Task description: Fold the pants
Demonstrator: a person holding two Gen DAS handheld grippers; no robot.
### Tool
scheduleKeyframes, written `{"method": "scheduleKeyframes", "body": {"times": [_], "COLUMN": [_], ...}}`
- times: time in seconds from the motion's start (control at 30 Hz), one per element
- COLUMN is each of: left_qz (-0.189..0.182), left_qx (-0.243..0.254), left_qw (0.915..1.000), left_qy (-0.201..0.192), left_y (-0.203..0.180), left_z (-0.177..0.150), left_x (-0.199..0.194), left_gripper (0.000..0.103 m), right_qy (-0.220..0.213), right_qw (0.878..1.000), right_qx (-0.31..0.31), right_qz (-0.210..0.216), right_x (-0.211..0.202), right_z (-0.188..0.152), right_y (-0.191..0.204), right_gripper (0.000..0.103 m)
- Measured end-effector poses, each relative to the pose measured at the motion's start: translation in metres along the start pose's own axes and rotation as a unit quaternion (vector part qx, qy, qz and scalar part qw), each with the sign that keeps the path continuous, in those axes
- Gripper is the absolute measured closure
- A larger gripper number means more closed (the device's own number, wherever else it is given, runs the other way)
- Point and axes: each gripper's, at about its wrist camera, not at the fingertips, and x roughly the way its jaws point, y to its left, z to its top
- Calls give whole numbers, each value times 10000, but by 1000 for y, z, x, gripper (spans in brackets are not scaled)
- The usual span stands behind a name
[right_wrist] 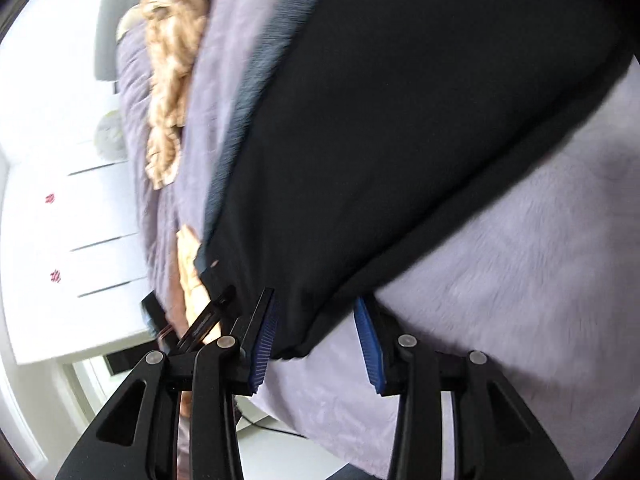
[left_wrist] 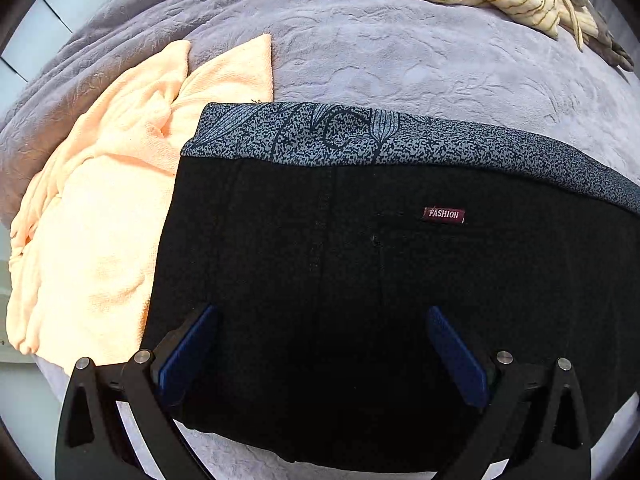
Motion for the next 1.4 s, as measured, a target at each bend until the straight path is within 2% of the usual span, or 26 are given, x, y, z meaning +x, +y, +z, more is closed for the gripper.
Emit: {"method": "scheduleKeyframes", "body": {"times": [0.1,0.13,0.17,0.2,0.27,0.3,0.4,0.43,0.5,0.6,0.67,0.77,0.83,0.93,0.97,1.0,1.07,1.2,1.23,1.4], "left_qz": [-4,-6,-7,-13,-26,-20,40,54,72,141,-97,-496,-702,-763,-641,-399,-295,-462,-474,-481], "left_qx": [4,15,29,55,103,126,203,213,198,256,339,612,920,1450,1676,1855,1947,1847,1808,1762], "left_qw": [10000,10000,10000,10000,9999,9999,9998,9998,9998,9994,9993,9968,9932,9861,9830,9815,9804,9811,9815,9817], "left_qy": [4,4,14,23,14,-1,-32,-19,62,211,90,-134,-111,269,399,247,22,350,423,535], "left_y": [1,1,0,0,-1,-1,-5,-6,-6,-12,-23,-60,-97,-153,-167,-176,-179,-169,-164,-159], "left_z": [3,3,3,5,8,9,7,8,13,18,18,17,13,-3,-12,-21,-26,-15,-11,1], "left_x": [0,1,1,1,3,4,6,6,6,-3,-18,-39,-40,-20,-10,-6,-10,-11,-11,-25], "left_gripper": [0,0,0,0,0,0,0,0,0,0,0,0,0,0,0,0,0,0,0,0], "right_qy": [-78,-74,-78,-68,-102,-114,-15,11,-11,60,-34,-587,-852,-742,-569,-381,-313,-368,-341,-399], "right_qw": [9999,9999,9999,9997,9991,9980,9955,9962,9987,9979,9964,9929,9897,9857,9827,9768,9717,9788,9795,9814], "right_qx": [75,-4,-96,-178,-395,-594,-665,-508,-259,-448,-623,-827,-916,-998,-1033,-1133,-1286,-1060,-1007,-928], "right_qz": [134,86,-14,-125,-70,-175,-682,-712,-434,-475,-572,-628,-694,-1135,-1426,-1776,-1956,-1714,-1711,-1632], "right_x": [8,10,12,11,5,-2,5,9,5,-13,-33,-75,-94,-84,-76,-66,-59,-72,-75,-97], "right_z": [7,10,12,16,15,11,1,0,0,-4,-6,0,15,35,39,40,34,20,17,-2], "right_y": [-4,0,4,10,25,30,16,6,-2,8,13,20,22,24,20,13,3,-7,-8,-8], "right_gripper": [59,63,80,84,86,87,88,88,87,83,83,83,83,83,87,88,90,90,86,82]}}
